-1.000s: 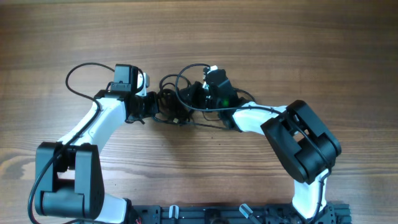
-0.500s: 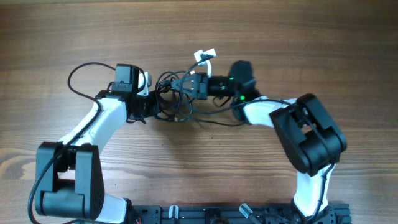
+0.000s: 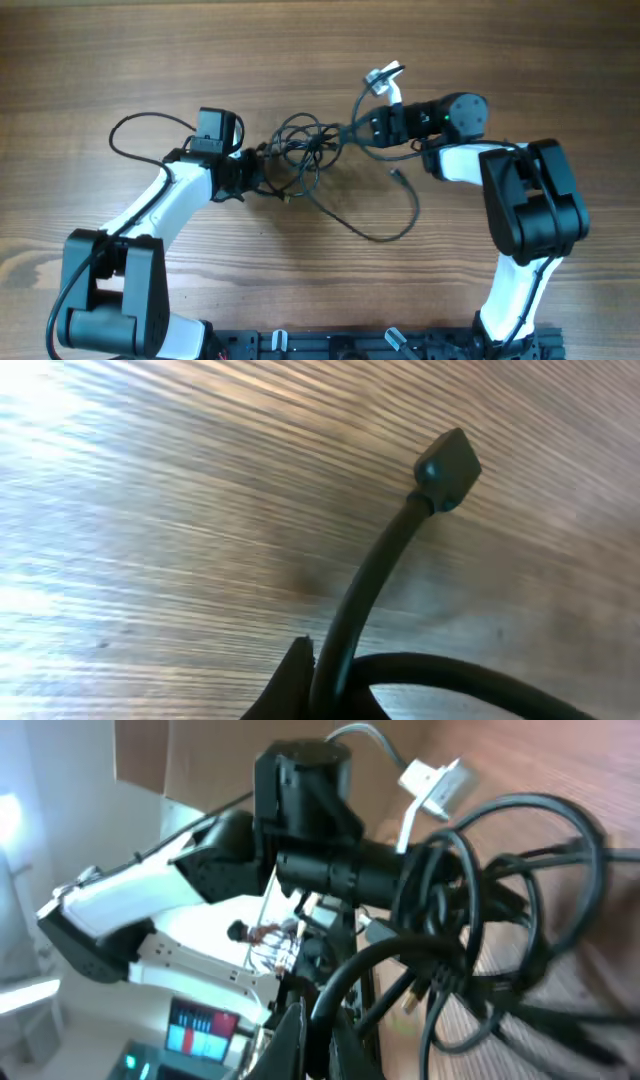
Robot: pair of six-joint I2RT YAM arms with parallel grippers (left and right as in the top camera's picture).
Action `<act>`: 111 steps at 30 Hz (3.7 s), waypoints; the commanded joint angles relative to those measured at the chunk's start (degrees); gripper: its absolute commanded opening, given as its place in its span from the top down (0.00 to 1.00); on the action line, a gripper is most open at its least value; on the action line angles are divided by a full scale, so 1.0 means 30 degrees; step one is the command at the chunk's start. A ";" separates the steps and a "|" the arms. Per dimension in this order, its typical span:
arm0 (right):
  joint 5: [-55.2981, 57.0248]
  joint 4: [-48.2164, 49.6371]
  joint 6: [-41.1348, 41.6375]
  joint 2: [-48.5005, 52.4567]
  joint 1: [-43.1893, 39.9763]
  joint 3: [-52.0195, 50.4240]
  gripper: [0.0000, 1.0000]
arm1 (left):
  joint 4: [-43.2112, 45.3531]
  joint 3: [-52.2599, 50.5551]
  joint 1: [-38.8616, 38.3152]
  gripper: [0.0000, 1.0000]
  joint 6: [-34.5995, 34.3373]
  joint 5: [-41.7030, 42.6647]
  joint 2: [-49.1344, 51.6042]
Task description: Untangle cables
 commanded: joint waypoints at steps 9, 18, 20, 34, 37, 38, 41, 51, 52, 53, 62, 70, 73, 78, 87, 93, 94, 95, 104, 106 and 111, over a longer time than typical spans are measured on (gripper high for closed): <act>-0.1166 0.0291 0.0998 -0.0474 -0.7293 -0.0474 0.96 | -0.2084 -0.0860 0.5559 0.96 -0.3453 -0.6244 0.0444; -0.1115 0.0313 0.0911 -0.0437 -1.1992 -0.2127 0.96 | -0.1763 -0.1464 0.7694 0.96 -0.4707 -0.4408 0.0444; -0.1100 0.0291 0.0175 -0.0437 -1.1759 -0.2601 0.96 | -0.1566 -0.1464 0.7431 0.96 -0.4714 -0.3978 0.0444; 0.0605 -0.0823 -0.3264 -0.0437 -0.5952 -0.3665 0.48 | -0.3490 0.0488 0.6251 0.14 -0.0255 0.0022 -0.1719; 0.1894 -0.3242 -0.5566 -0.0437 -0.5836 -0.3665 0.44 | -0.4189 0.1013 0.6215 0.12 -0.0248 0.1173 -0.3606; 0.2361 -0.4546 -0.6754 -0.0437 -0.5756 -0.3665 0.44 | -0.4255 0.1013 0.6215 0.12 -0.0255 0.1596 -0.4255; 0.3694 -0.8823 -1.0251 -0.0437 -0.5391 -0.3665 0.39 | -0.4510 0.1013 0.6215 0.16 -0.0262 0.2470 -0.5646; 0.5807 -1.3835 -1.4571 -0.0452 -0.2353 -0.3417 0.37 | -0.3315 0.0277 0.6178 0.40 -0.0262 0.2448 -0.4124; 0.5945 -1.3835 -1.4571 -0.0452 -0.1916 -0.3322 0.37 | -0.2987 0.0270 0.6178 0.40 -0.0262 0.2448 -0.3475; 0.6084 -1.3850 -1.4571 -0.0452 -0.1559 -0.3213 0.37 | -0.2703 0.0270 0.6178 0.41 -0.0262 0.2463 -0.2965; 1.2947 -1.6145 -1.8586 -0.0452 0.0393 -0.3089 0.36 | -0.1428 0.0270 0.6018 0.66 0.0772 0.3155 0.0306; 1.4440 -2.5019 -2.3197 -0.2579 0.0321 -0.0546 0.36 | -0.1268 0.0131 0.4707 0.78 0.1880 0.3162 0.0386; 1.7311 -3.1197 -2.5558 -0.4495 0.0809 0.1530 0.34 | -0.0998 0.0131 0.3927 0.80 0.1719 0.3155 0.0386; 1.9635 -3.5787 -2.6425 -0.6506 0.2900 0.3242 0.33 | -0.0845 0.0131 0.2994 0.82 0.1654 0.3169 0.0386; 1.9671 -3.4549 -2.1668 -0.6040 0.8174 0.3213 0.31 | -0.0211 0.0124 0.2310 0.82 0.1661 0.2980 0.0393; 2.0771 -3.1081 -1.8921 -0.3519 0.9901 0.3213 0.32 | -0.0270 -0.0233 0.2310 0.87 0.1654 0.2951 0.0415; 2.0786 -3.0367 -1.8870 -0.3111 0.9974 0.3213 0.34 | -0.0277 -0.0299 0.2310 0.90 0.1654 0.2951 0.0415; 2.0815 -2.9893 -1.8651 -0.2812 0.9989 0.3213 0.36 | -0.0277 -0.0335 0.2310 0.93 0.1654 0.2951 0.0415; 2.0801 -2.6833 -1.6772 -0.0947 1.0061 0.3213 0.54 | -0.0277 -0.0335 0.2310 0.96 0.0721 0.2951 0.0444; 2.0866 -2.6469 -1.6487 -0.0670 1.0061 0.3213 0.54 | -0.0284 -0.0335 0.2310 0.96 0.0714 0.2951 0.0444; 2.0859 -2.5456 -1.6378 0.0160 1.0171 0.3213 0.54 | -0.0277 -0.0342 0.2310 0.96 0.0707 0.2958 0.0444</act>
